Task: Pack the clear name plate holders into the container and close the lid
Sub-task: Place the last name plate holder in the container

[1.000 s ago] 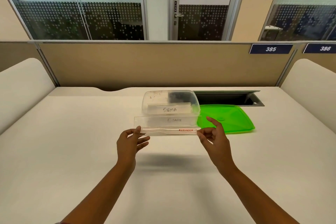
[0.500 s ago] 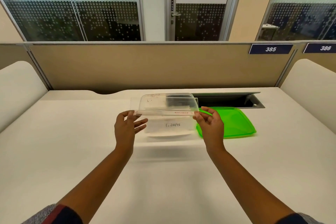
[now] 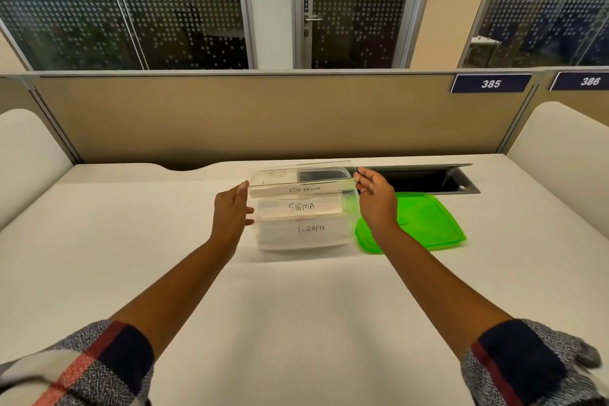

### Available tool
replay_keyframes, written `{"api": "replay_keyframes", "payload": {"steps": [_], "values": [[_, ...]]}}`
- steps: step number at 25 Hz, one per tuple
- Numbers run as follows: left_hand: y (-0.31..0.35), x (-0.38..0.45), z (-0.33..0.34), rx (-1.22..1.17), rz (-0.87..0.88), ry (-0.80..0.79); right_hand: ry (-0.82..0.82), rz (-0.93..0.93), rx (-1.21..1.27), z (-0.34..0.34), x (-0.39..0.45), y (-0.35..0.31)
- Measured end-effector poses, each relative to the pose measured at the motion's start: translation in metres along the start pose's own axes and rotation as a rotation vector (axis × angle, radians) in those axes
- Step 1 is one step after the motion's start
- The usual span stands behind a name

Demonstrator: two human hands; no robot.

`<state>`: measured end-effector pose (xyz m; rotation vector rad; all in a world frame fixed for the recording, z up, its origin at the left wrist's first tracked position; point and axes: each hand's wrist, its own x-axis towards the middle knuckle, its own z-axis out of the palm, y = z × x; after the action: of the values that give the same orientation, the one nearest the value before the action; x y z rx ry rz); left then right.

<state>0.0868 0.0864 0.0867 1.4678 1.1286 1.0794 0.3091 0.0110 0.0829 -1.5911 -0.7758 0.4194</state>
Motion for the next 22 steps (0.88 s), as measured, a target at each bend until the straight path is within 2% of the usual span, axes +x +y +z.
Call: {"api": "replay_keyframes", "payload": {"steps": [5, 10, 12, 14, 18, 22], "values": [[-0.008, 0.004, 0.007, -0.008, -0.020, -0.035, -0.044, 0.010, -0.085, 0.006, -0.008, 0.009], [-0.021, 0.015, 0.007, 0.216, 0.074, -0.032, -0.068, -0.025, -0.307, 0.008, -0.012, 0.016], [-0.023, 0.024, 0.007, 0.399, 0.024, 0.045, -0.066, -0.028, -0.440, 0.010, -0.011, 0.017], [-0.022, 0.029, 0.009, 0.465, -0.090, 0.103, -0.082, -0.022, -0.562, 0.013, -0.010, 0.019], [-0.025, 0.029, 0.013, 0.413, -0.148, 0.038, -0.102, -0.010, -0.647, 0.020, -0.011, 0.027], [-0.030, 0.027, 0.020, 0.558, -0.121, -0.064, -0.102, -0.033, -0.687, 0.023, -0.009, 0.037]]}}
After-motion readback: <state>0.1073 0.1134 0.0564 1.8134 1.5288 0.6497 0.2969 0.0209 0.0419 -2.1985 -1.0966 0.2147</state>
